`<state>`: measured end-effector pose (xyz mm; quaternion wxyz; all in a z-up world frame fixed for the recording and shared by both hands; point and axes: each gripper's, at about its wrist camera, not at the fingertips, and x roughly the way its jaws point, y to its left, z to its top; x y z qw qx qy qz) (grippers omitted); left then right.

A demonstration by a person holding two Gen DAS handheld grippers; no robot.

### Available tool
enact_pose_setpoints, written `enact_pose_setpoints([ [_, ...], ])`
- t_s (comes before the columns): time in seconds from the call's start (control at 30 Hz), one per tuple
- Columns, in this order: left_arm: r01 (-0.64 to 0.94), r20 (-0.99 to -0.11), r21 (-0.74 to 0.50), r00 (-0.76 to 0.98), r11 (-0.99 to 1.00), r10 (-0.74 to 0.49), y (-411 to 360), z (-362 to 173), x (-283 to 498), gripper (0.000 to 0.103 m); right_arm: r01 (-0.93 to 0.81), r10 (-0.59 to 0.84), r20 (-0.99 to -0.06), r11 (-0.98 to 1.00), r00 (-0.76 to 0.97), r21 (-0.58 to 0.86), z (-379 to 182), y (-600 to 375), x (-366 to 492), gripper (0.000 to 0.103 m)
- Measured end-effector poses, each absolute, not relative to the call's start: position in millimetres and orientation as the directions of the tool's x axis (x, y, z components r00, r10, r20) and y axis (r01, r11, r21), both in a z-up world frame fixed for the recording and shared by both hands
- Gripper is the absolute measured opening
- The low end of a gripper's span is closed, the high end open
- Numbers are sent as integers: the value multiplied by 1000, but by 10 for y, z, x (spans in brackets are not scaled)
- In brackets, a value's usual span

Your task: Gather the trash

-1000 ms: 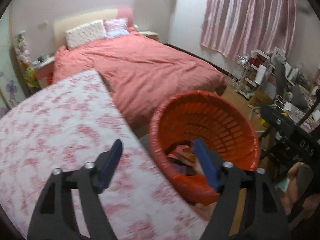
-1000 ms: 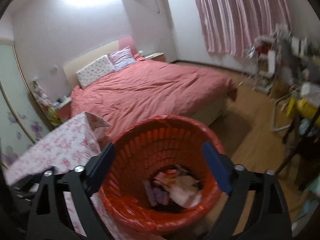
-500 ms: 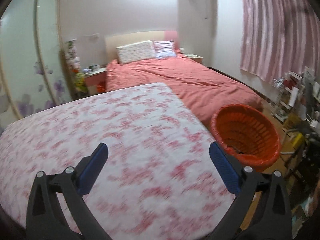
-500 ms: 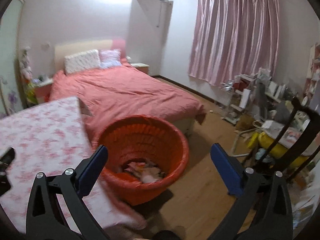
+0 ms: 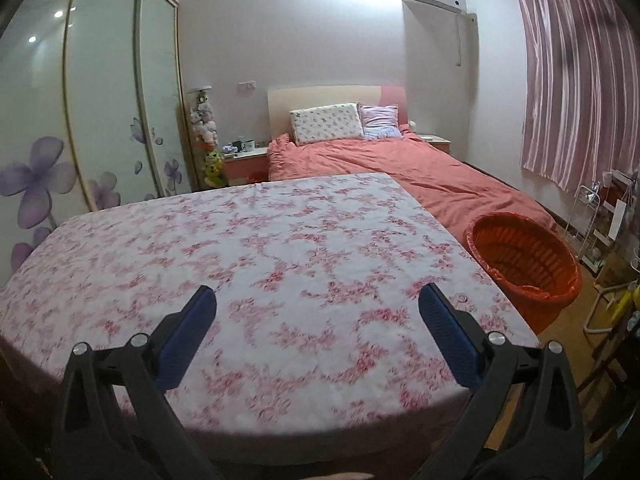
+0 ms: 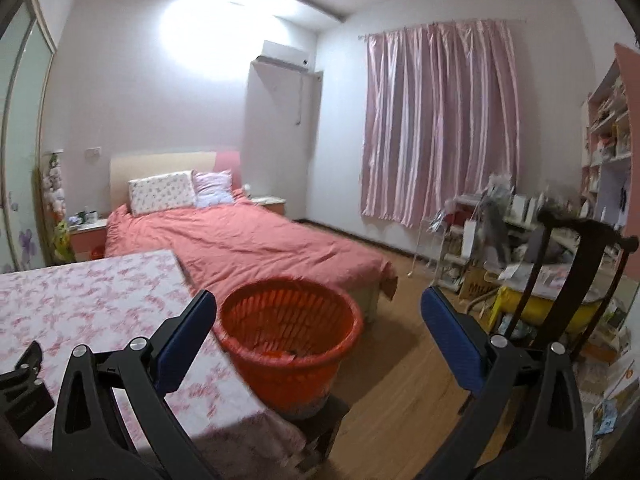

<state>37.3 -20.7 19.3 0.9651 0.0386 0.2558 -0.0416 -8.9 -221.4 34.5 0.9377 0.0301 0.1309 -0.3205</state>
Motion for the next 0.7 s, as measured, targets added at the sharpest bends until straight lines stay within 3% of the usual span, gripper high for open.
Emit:
enact_pose_setpoints([
  [0.3,112,-493,7,865,994,-94,-53,154,96,99,526,-482,-392,851,784,6,113,-2074,-153,101],
  [0.7,87,-521,-55,847,995,-103,89,117,35,99,517,-462,-437,856,771,8,44,-1889,-174,101],
])
